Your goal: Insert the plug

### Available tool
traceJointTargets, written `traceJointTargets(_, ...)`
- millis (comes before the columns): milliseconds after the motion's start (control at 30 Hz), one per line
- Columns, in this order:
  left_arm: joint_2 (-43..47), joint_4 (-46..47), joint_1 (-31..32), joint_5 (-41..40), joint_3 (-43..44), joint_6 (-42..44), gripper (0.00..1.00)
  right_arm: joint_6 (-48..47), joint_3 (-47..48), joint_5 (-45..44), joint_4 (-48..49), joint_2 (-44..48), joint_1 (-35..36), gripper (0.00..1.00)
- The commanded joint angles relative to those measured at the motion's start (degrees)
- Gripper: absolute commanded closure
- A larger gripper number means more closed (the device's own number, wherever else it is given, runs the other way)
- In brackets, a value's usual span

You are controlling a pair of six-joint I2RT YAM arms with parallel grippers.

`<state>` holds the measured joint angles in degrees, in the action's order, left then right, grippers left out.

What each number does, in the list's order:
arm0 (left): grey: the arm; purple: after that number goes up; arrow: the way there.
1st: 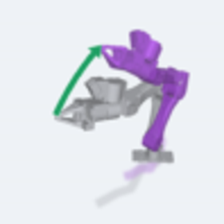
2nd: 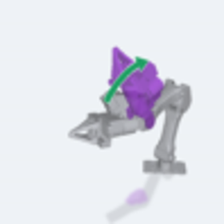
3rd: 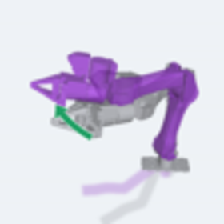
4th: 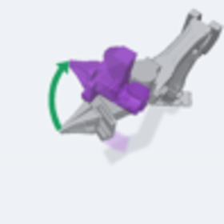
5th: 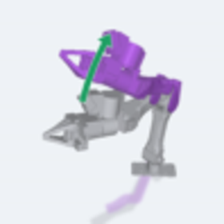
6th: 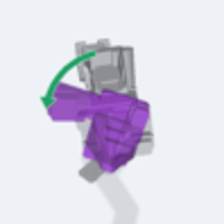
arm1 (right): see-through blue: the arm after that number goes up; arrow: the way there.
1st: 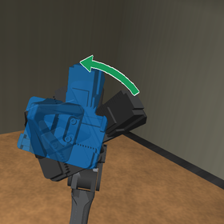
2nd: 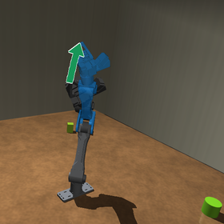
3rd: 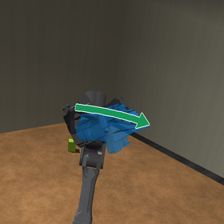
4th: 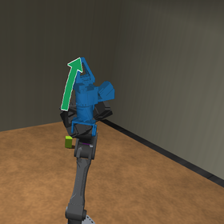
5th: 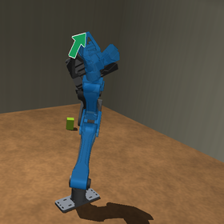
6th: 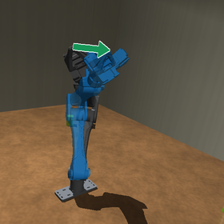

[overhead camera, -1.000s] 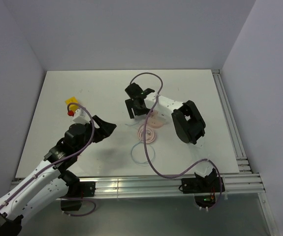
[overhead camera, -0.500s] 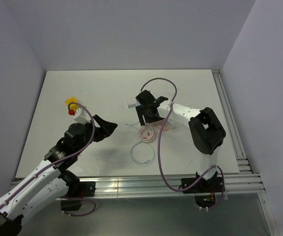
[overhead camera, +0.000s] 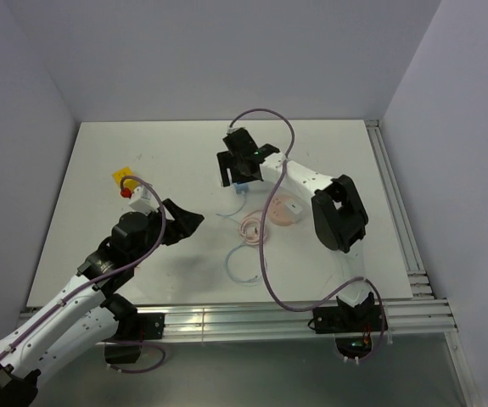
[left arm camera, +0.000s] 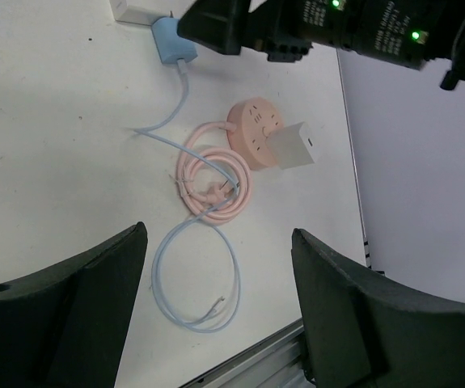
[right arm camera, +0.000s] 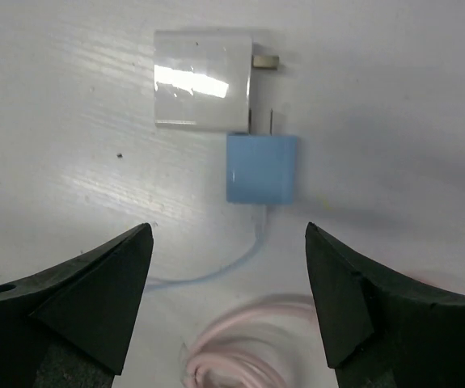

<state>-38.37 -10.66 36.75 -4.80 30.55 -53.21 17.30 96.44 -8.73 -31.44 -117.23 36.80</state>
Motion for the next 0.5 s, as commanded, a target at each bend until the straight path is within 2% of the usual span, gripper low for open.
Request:
traceJointTargets(0, 0.23, 1.25, 0.07, 0.93, 2.33, 2.23, 0.23, -0.77, 4.71, 0.38, -0.11, -4.31, -0.06, 0.16)
traceJointTargets(267, -1.18, 2.30, 0.16, 0.84, 2.59, 2.76, 0.23, -1.39, 5.42, -0.94, 0.24, -8.10, -0.32, 0.15)
traceJointTargets(467, -2.50, 3.36, 0.07, 1.28, 2.41, 2.67, 0.23, -1.83, 7.00, -1.29, -0.02, -10.65, -0.58, 0.18)
